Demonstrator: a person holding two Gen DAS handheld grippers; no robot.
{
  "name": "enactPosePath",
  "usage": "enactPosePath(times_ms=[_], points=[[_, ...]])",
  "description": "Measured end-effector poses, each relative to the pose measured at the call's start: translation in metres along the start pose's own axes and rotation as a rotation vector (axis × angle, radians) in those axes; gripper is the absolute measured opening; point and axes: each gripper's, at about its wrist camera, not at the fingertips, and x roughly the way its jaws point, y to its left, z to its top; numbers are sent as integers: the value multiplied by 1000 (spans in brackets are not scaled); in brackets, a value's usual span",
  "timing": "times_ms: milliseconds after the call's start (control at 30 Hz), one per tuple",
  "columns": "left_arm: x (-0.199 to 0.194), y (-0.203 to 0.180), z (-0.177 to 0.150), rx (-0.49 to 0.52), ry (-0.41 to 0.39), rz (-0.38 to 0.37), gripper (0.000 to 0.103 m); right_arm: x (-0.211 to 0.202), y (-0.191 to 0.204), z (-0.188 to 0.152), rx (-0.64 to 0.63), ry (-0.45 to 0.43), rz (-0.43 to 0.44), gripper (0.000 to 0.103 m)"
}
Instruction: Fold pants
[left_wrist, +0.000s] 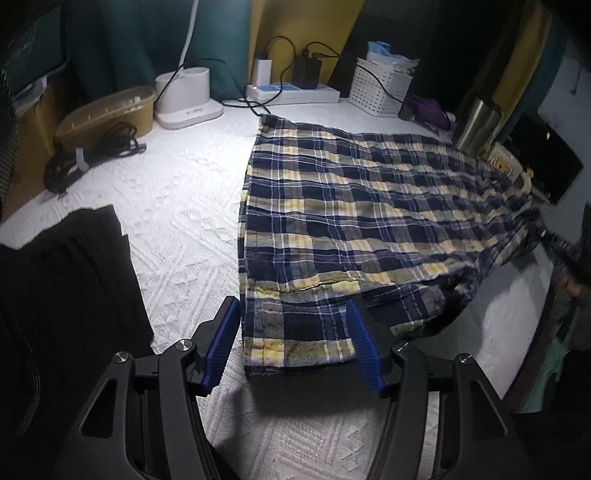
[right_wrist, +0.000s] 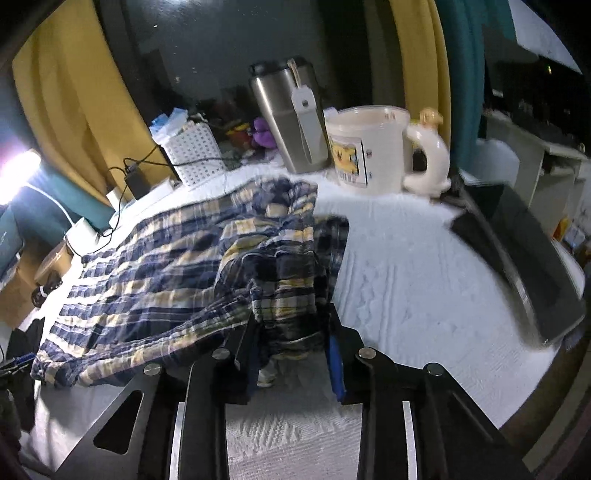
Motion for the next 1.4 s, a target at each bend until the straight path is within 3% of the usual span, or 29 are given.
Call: enactPosePath(times_ms=[67,100,133,367,600,667,700,733,767,800,933,1100,1167,1300,1367,1400], points=[[4,-4,-1,34,4,13,33,-7,2,6,-21,-17,-8,30],[7,-5,-2,38,17,16,12,-11,3,10,-30,-28,-12,30],[8,-4,-2,40,21,18,0,-14,4,12,-36,-35,-13,30],[-15,14,3,29,-49,45,0,-37,3,22,-62,-77,-37,29],[-7,29,2,-46,-7,-45,1,-6,-11,-4,-34,34,-91,29],[-11,28,-3,-43,-6,-37,16,0,-14,-11,-35,65,-107,36],[-14,29,-5,-46,-13,-38,46,1,-15,-13,-37,72,-127,46],[-17,29,-7,-50,-19,-44,68,1,-16,-14,-38,70,-145,62],[-20,29,-8,-54,-30,-55,69,-1,-17,-15,-45,66,-172,68],[-21,28,-10,-55,-33,-73,69,-5,-18,-16,-45,58,-188,72],[-16,18,-15,-29,-18,-109,69,-23,-17,-16,-29,14,-208,72],[-6,9,-19,20,-35,-111,68,-50,25,-13,-79,-78,-165,72],[-6,9,-19,25,-52,-123,59,-51,65,-13,-151,-75,-74,72],[-2,9,-16,41,-55,-142,25,-31,147,-25,-291,2,147,72],[-1,9,-14,52,-52,-156,17,-20,184,-33,-351,43,232,71],[-1,9,-14,57,-56,-161,9,-14,204,-37,-388,62,281,67]])
